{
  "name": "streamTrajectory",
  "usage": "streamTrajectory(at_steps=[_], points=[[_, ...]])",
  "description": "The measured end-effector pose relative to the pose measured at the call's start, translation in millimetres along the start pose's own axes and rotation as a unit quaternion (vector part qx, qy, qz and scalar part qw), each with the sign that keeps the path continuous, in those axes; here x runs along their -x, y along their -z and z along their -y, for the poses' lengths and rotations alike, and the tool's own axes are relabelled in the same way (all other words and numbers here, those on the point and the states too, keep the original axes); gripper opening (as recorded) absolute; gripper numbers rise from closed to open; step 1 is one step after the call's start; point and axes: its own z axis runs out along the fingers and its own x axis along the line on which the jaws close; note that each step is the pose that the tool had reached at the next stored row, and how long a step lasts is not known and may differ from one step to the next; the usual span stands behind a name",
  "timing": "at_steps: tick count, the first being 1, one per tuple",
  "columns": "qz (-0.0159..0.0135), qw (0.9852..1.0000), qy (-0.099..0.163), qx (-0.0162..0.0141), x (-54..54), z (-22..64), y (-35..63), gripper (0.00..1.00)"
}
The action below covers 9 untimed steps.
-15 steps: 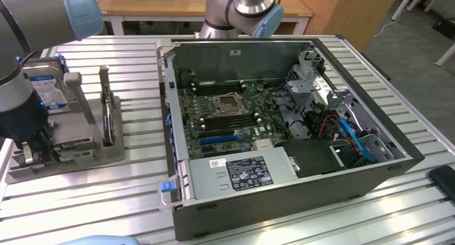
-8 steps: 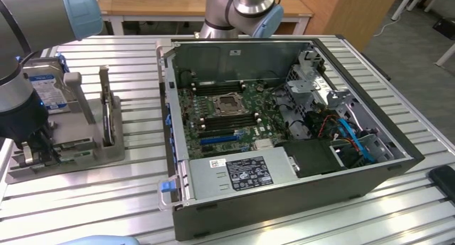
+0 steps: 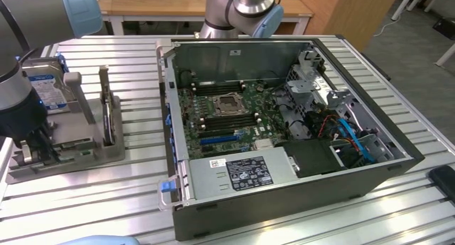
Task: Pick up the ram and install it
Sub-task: 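Pick up the ram and move it above insertion slot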
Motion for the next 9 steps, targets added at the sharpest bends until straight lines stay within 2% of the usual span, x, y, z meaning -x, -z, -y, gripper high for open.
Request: streamTrajectory(at_steps=[9], points=[[0.0001,1.0000,0.000,0.0008,-0.1,-0.2,10.6,0.13]])
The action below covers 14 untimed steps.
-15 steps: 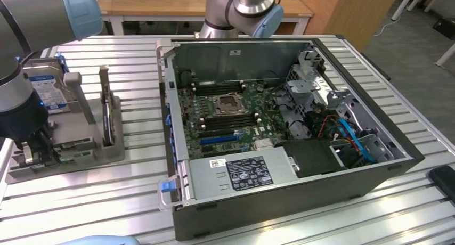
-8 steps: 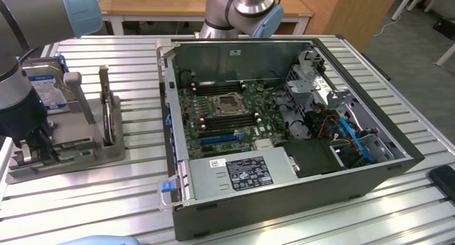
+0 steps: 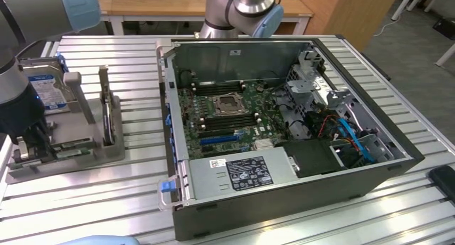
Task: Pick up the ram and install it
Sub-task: 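Pick up the ram and move it above insertion slot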
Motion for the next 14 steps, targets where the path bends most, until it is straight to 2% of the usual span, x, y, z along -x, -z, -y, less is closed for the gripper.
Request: streamTrajectory(at_steps=[14], points=[[0.0003,1.0000,0.000,0.0014,-0.2,-0.3,19.7,0.13]])
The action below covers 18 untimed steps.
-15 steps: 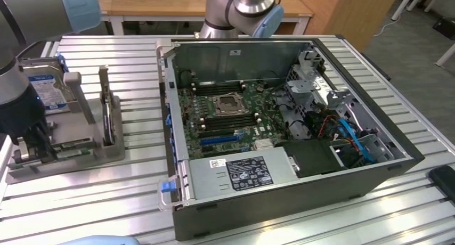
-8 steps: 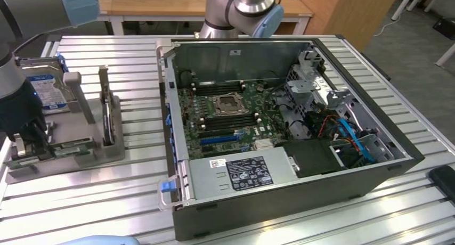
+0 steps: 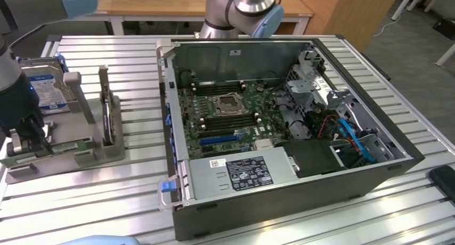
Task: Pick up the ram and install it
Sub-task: 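Pick up the ram and move it above insertion slot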
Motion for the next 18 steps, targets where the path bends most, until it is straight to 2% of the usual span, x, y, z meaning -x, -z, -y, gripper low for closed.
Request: streamTrajectory(at_steps=[8,16,18], points=[[0.0001,1.0000,0.000,0.0007,-0.1,-0.2,9.6,0.13],[0.0001,1.0000,0.000,0.0015,-0.2,-0.3,12.0,0.13],[0.0010,1.0000,0.000,0.0057,-0.3,-0.5,28.3,0.13]])
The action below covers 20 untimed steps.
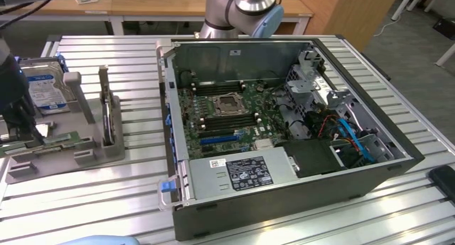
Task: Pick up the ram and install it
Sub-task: 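Pick up the ram and move it above insertion slot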
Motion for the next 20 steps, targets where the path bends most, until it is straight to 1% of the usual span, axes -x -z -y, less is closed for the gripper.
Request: streamTrajectory(at_steps=[1,20], points=[[0.0004,1.0000,0.000,0.0024,-0.1,-0.3,10.2,0.13],[0.0025,0.9999,-0.006,0.0138,-0.6,-1.5,62.4,0.13]])
